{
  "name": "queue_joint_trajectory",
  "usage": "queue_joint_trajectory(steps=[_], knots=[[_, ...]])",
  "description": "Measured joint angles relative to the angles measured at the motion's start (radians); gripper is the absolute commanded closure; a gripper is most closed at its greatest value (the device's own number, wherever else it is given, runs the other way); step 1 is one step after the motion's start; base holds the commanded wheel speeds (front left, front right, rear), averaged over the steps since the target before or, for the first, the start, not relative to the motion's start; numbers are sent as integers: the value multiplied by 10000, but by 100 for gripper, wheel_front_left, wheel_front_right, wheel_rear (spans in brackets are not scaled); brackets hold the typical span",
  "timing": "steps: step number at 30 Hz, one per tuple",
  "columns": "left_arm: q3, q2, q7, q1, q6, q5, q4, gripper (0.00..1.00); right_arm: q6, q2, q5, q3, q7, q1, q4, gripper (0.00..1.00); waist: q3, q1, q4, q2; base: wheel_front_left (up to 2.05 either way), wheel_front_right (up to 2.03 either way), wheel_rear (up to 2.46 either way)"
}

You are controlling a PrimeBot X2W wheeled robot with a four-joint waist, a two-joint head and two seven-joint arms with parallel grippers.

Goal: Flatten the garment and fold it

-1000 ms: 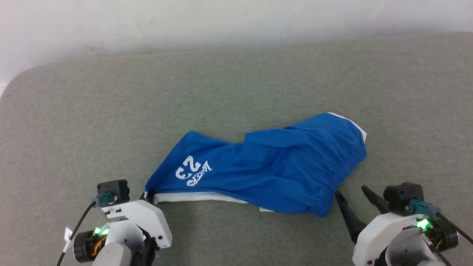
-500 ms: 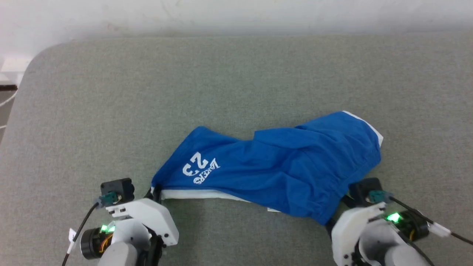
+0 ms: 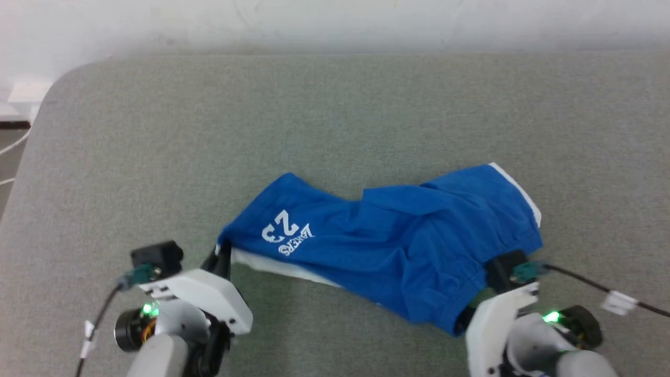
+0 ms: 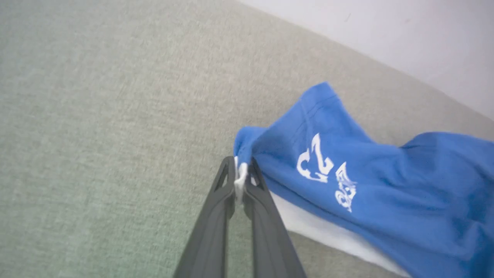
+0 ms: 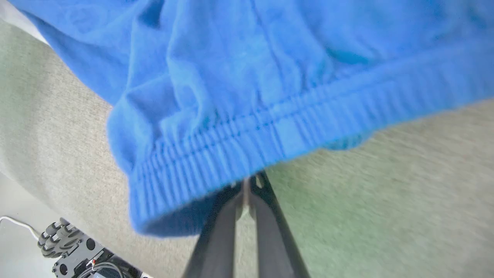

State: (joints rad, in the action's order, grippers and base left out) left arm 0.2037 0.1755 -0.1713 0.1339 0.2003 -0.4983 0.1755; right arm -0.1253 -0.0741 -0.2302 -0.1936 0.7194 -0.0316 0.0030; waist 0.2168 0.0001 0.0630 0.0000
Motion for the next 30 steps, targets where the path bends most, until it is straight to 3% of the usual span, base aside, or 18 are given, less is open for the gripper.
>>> queue_joint_trajectory(steps=[6, 12, 16, 22, 25, 30], knots=[[-633, -67, 176, 31, -771, -1244, -1910, 100, 0, -803, -637, 523, 1016, 154, -2585, 100, -257, 0, -222, 0, 0, 0, 0], [-1172, 320, -520, 1164, -1174, -2180, -3544, 100, -2, -1990, -1344, 625, 2038, -1740, -3843, 100, -232, -1, -500, 0, 0, 0, 0], [-1538, 479, -1246, 2536, -1181, -2869, -3835, 100, -2, -2456, -1950, 395, 2403, -3877, -3243, 100, 73, 0, -600, 0, 0, 0, 0], [-2186, 650, -1724, 5442, -713, -3425, -3009, 100, -2, -2623, -2021, -380, 2257, -7641, -1450, 100, 873, 2, -705, 0, 0, 0, 0], [-2378, 936, -1576, 6887, -520, -3160, -2259, 100, -6, -2366, -1870, -673, 1785, -9289, -468, 100, 1340, 3, -749, 0, 0, 0, 0], [-2775, 1118, -439, 8932, -405, -2759, -1409, 100, -77, -1766, -1097, -773, 79, -11531, 734, 100, 2108, 4, -810, 0, 0, 0, 0]])
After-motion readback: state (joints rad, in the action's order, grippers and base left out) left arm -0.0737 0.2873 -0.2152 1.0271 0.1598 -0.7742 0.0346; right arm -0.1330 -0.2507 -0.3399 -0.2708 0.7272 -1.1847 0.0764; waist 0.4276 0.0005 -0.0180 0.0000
